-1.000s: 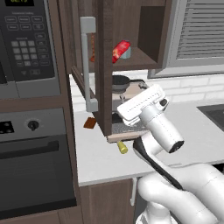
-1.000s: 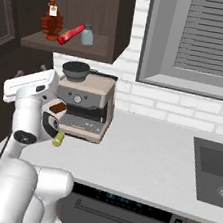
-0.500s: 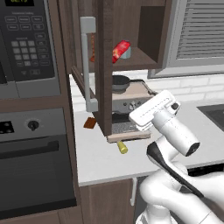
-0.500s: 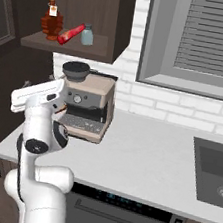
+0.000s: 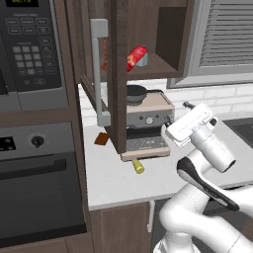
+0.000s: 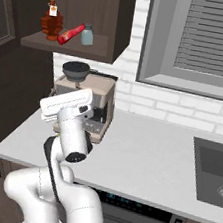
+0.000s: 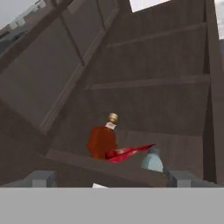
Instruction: Put the shaker and condiment bottle from the counter next to their counterparts in the cabinet.
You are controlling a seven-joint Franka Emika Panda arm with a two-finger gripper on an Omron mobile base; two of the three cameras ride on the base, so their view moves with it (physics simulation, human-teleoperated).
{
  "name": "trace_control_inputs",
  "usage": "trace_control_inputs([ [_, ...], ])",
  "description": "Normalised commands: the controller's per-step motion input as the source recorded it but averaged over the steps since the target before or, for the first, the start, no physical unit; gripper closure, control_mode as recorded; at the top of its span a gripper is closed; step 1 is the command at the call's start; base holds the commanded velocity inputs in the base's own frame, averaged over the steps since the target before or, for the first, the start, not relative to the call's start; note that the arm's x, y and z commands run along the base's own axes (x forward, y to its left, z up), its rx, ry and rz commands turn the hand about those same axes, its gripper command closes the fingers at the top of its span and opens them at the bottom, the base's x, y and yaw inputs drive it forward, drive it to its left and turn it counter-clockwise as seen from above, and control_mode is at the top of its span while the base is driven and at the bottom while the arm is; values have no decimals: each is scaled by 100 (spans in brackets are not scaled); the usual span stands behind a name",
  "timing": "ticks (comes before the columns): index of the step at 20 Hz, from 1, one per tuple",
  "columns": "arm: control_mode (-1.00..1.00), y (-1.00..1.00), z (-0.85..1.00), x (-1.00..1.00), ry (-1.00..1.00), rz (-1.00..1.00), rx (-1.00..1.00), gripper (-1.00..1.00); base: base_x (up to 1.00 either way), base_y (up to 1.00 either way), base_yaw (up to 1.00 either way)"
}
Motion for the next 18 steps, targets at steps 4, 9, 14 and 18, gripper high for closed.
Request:
trace_control_inputs([
  [4, -100, -3, -89, -45, 52, 12, -11, -100, 0, 0, 0],
  [9, -100, 0, -88, -37, 57, 11, -13, -100, 0, 0, 0],
  [14, -100, 0, -85, -33, 56, 8, -11, -100, 0, 0, 0],
  [18, -100, 0, -77, -22, 65, 5, -10, -100, 0, 0, 0],
])
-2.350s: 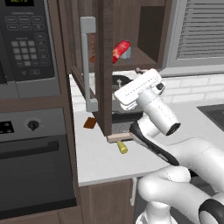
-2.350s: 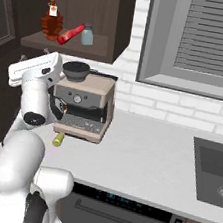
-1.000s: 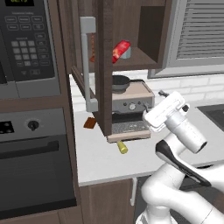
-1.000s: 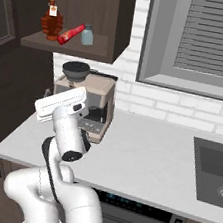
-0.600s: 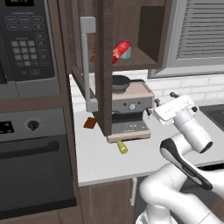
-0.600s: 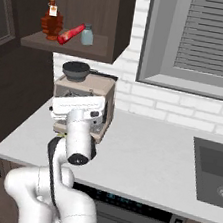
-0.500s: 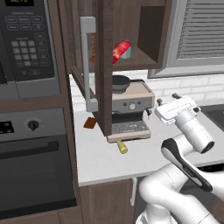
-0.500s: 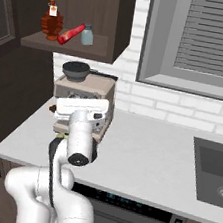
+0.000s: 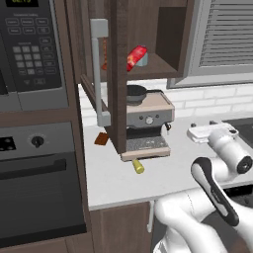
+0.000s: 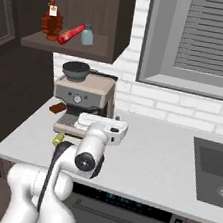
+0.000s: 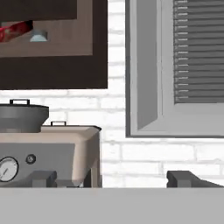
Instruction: Put the shaker and condiment bottle from the counter next to their counterparts in the cabinet.
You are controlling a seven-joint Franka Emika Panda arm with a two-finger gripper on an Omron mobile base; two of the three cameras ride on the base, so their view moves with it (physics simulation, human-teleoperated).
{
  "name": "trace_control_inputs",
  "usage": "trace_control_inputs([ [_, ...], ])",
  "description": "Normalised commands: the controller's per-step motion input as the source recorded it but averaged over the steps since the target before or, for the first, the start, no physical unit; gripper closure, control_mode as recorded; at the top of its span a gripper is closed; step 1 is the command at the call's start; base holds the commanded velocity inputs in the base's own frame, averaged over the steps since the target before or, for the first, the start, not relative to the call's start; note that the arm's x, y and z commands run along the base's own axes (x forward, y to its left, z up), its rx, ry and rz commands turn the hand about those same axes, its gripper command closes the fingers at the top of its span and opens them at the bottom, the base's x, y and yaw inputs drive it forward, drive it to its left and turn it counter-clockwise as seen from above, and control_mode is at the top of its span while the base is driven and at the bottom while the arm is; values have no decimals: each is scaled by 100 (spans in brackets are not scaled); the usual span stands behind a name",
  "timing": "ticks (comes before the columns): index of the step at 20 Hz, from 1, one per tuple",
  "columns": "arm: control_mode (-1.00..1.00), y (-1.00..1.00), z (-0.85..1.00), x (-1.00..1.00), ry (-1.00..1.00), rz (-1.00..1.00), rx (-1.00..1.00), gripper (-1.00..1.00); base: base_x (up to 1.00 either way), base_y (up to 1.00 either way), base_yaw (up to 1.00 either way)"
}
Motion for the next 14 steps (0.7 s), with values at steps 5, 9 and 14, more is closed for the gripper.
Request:
trace_control_inputs([
  [5, -100, 1, -76, -4, 79, 6, -13, -100, 0, 0, 0],
  [9, -100, 17, -59, -5, 73, 6, -20, -100, 0, 0, 0],
  [14, -100, 36, -14, -11, 53, 7, -12, -100, 0, 0, 0],
])
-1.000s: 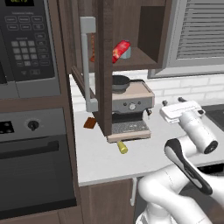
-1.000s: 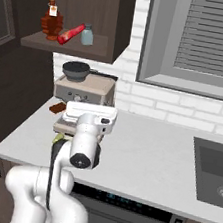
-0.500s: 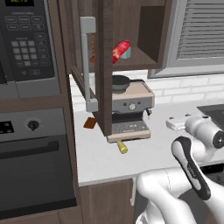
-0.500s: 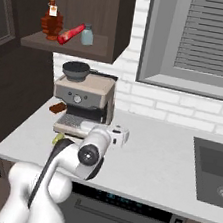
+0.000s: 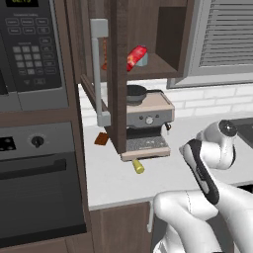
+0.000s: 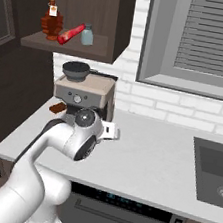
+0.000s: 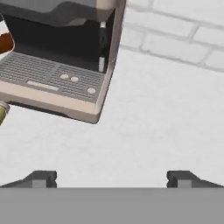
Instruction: Put the shaker and condiment bottle from the counter next to their counterparts in the cabinet.
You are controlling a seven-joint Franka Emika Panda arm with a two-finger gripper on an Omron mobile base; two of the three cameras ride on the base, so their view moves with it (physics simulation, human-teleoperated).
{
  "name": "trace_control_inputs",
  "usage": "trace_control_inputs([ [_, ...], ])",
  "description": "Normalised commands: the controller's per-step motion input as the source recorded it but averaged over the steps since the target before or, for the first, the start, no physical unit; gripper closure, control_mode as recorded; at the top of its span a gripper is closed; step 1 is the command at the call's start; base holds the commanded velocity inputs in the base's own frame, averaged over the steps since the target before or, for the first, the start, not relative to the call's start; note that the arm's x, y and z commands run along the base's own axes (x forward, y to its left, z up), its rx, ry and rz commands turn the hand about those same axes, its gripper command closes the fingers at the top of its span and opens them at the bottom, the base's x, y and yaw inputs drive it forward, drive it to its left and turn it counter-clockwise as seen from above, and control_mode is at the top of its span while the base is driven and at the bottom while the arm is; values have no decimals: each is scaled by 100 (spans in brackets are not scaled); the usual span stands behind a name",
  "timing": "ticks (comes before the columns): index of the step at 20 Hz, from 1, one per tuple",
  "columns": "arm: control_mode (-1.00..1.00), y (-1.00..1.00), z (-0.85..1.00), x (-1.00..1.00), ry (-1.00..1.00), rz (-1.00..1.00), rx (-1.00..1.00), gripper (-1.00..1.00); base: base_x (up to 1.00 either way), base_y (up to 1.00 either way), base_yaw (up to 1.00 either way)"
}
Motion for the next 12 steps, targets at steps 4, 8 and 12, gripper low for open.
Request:
trace_control_inputs([
  [4, -100, 45, 0, -4, 45, 0, 0, -100, 0, 0, 0],
  [8, -100, 43, 0, -4, 39, 0, 8, -100, 0, 0, 0],
  [12, -100, 31, -1, -2, 23, 0, 17, -100, 0, 0, 0],
])
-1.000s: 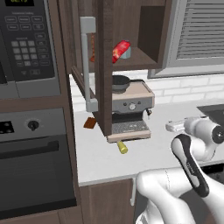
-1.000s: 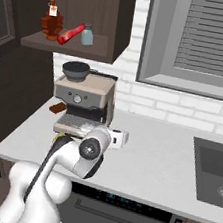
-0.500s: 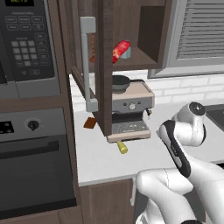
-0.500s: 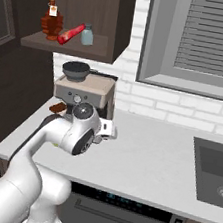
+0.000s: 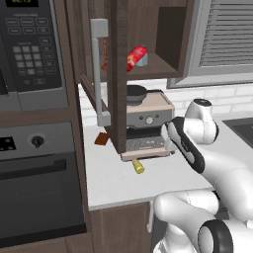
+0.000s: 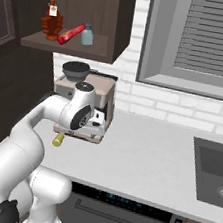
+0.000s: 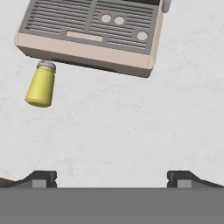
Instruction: Put the shaker and condiment bottle from the counter next to their counterparts in the cabinet.
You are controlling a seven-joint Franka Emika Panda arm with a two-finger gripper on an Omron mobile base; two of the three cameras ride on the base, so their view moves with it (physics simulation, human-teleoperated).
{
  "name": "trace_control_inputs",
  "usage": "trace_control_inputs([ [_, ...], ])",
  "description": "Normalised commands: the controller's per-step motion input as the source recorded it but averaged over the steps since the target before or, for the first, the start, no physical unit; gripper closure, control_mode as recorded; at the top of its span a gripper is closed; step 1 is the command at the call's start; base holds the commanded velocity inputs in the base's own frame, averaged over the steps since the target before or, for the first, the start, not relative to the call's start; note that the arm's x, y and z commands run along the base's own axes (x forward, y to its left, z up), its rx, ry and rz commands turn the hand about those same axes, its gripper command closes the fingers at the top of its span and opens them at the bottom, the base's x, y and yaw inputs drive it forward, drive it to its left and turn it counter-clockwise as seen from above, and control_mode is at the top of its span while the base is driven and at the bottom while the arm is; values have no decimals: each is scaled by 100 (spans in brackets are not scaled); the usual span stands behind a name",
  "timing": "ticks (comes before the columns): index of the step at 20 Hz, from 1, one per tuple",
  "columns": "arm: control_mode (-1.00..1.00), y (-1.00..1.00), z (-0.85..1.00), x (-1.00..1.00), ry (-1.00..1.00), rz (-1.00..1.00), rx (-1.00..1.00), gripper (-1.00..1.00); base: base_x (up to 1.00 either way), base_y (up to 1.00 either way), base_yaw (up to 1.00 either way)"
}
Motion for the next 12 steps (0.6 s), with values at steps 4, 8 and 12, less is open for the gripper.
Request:
trace_control_inputs([
  [4, -100, 18, -4, 0, 5, 0, 23, -100, 0, 0, 0],
  [8, -100, 33, -13, 0, 0, 0, 9, -100, 0, 0, 0],
  [12, -100, 55, -28, 0, 0, 0, 0, -100, 0, 0, 0],
])
